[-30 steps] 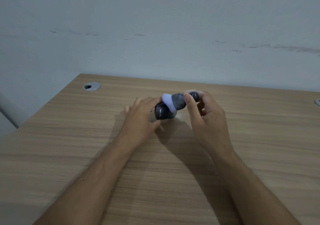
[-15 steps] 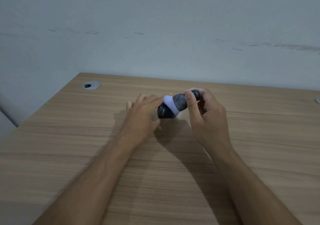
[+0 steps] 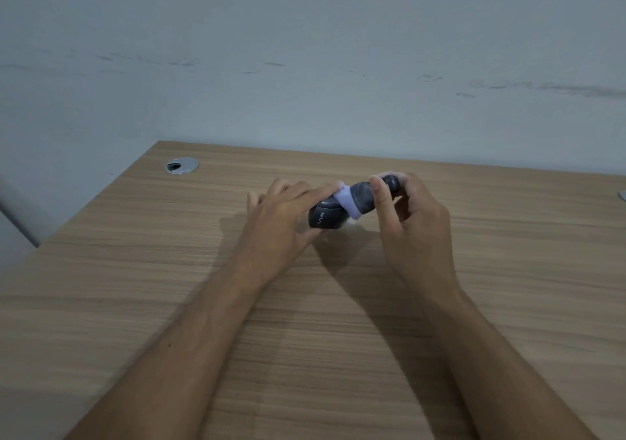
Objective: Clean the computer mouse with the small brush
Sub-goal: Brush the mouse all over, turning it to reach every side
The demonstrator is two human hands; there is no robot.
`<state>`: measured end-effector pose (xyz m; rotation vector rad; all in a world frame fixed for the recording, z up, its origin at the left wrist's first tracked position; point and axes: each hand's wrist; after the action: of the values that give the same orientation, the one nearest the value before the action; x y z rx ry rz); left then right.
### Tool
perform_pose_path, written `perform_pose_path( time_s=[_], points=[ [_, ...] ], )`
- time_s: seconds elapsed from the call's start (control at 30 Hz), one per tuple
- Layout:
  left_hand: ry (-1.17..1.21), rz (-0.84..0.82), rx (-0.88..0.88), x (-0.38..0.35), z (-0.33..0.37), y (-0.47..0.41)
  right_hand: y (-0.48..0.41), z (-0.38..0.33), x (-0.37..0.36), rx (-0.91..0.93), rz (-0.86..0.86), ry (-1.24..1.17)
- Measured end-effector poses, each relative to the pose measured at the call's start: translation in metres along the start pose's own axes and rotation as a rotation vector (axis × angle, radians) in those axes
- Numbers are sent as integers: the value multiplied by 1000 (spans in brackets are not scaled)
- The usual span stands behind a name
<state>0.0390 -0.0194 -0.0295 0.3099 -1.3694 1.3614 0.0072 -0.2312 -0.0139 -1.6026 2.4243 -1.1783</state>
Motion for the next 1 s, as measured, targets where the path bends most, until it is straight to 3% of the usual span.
perform_pose_path(
  time_s=[0.23, 0.4, 0.6, 0.8, 1.0],
  points=[
    [65, -34, 47, -2, 1, 1, 2, 3, 6, -59, 49, -43],
    [284, -53, 215, -7, -4, 1, 7, -9, -4, 37, -80, -71],
    [439, 0, 234, -4, -7, 5, -1, 16, 0, -67, 32, 23],
    [517, 3, 293, -3, -3, 4, 3, 2, -2, -74, -78, -165],
    [654, -6, 334, 1, -8, 5, -3, 23, 2, -157, -1, -37]
  ],
)
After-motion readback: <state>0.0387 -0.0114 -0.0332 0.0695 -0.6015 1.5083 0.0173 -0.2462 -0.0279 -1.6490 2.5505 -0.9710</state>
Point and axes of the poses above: each hand's wrist, its own y-axis away from the middle knuckle, its own x-axis out of the back of the hand, z = x × y, and after that the axes turned 3 degrees about -z, right-handed
